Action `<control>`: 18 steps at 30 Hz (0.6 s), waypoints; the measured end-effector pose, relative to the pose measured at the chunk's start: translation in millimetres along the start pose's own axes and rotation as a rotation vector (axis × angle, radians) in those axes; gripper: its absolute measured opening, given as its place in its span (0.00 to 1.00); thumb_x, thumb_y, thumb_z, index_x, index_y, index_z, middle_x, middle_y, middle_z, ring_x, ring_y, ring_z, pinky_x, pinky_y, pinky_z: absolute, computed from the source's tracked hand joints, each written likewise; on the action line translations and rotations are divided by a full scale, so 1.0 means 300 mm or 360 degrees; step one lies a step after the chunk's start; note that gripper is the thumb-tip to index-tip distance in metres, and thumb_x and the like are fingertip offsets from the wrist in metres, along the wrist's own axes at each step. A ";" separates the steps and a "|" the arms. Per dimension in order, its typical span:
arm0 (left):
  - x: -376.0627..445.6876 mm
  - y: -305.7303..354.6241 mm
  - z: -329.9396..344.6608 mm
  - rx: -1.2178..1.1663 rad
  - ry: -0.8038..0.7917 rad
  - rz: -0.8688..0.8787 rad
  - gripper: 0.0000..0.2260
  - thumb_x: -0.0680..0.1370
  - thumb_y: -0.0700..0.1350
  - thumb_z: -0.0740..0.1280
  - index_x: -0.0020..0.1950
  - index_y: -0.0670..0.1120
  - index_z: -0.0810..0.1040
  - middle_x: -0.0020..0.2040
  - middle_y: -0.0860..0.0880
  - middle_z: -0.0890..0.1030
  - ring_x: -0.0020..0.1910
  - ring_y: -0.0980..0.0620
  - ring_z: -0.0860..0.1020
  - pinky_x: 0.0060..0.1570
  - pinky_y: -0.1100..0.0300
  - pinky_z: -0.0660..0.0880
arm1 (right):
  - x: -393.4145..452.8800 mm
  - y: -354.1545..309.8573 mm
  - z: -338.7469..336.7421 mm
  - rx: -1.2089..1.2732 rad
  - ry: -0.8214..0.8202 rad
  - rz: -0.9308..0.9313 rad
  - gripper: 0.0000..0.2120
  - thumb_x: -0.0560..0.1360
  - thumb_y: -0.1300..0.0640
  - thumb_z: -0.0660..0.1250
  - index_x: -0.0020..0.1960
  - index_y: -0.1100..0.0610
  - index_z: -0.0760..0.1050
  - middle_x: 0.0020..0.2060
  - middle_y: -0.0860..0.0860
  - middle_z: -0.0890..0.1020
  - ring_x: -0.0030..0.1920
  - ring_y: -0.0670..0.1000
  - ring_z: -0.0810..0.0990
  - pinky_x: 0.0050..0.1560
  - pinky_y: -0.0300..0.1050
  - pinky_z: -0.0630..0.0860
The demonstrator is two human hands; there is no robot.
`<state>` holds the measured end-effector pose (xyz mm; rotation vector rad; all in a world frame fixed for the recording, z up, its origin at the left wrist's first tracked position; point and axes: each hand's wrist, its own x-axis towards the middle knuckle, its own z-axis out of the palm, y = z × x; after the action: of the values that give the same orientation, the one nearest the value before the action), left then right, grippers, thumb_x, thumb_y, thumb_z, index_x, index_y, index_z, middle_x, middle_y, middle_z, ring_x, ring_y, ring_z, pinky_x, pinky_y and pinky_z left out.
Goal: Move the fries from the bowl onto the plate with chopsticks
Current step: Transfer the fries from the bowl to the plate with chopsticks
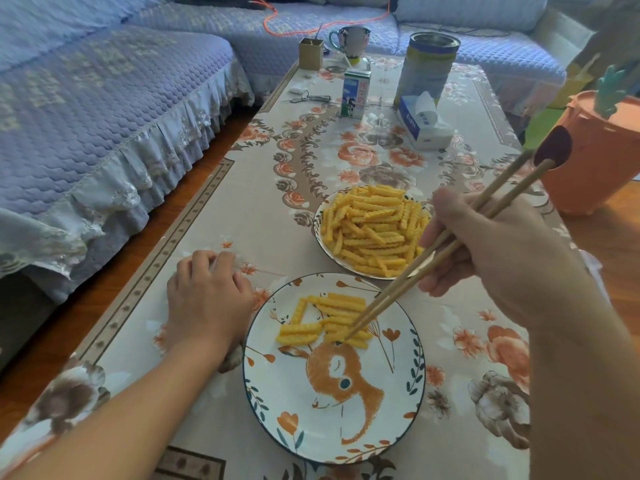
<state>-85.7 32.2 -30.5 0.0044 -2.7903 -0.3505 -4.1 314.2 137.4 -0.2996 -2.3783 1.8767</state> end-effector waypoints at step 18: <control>0.000 0.001 0.002 -0.0018 -0.0015 -0.0023 0.14 0.77 0.43 0.65 0.62 0.44 0.80 0.59 0.40 0.77 0.59 0.38 0.72 0.58 0.41 0.71 | 0.004 0.007 -0.001 -0.0274 0.0056 -0.0071 0.18 0.81 0.51 0.65 0.39 0.63 0.79 0.27 0.59 0.82 0.28 0.60 0.85 0.33 0.53 0.84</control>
<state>-85.9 32.6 -30.9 0.0201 -2.7991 -0.3711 -5.0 315.1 135.2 -0.2879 -2.5055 1.6376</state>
